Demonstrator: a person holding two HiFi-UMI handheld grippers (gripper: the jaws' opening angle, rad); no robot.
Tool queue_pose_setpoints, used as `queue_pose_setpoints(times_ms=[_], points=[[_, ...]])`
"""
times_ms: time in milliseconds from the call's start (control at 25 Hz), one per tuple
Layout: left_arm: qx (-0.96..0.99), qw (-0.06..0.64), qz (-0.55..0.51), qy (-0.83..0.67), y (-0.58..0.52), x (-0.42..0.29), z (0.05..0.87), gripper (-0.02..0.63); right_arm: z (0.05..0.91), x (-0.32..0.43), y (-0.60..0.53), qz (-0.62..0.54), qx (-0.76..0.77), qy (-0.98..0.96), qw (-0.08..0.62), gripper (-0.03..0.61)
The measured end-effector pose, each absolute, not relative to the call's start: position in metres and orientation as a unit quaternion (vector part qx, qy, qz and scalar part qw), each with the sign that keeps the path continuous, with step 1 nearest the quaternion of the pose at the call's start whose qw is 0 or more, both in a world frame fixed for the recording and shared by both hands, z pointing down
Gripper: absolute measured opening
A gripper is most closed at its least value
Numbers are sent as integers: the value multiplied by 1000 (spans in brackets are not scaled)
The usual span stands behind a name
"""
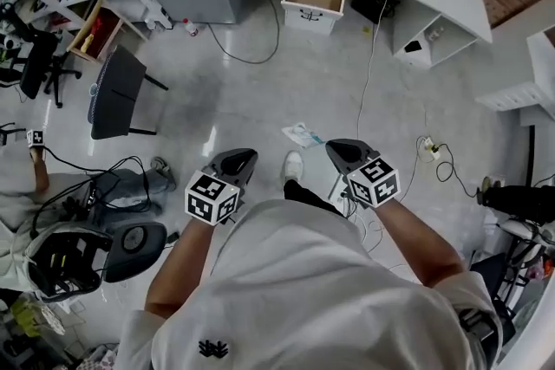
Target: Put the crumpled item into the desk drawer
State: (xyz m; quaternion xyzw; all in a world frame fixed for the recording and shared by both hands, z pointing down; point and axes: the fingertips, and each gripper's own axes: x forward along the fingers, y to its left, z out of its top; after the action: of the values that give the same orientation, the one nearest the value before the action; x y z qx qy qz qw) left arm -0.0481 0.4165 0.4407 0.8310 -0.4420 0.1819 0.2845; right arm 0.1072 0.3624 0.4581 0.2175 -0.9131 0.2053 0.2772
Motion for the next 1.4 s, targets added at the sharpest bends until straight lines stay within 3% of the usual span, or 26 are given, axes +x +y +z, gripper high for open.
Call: queue_pose_setpoints(times_ms=[440,1400], points=[[839,274,176,-435,249,-52,443,37,481,103,185,191,235,-914,270,28],[882,273,186,-338,-78,-245,459,37,532,-28,-188,343,385,-830,211,28]])
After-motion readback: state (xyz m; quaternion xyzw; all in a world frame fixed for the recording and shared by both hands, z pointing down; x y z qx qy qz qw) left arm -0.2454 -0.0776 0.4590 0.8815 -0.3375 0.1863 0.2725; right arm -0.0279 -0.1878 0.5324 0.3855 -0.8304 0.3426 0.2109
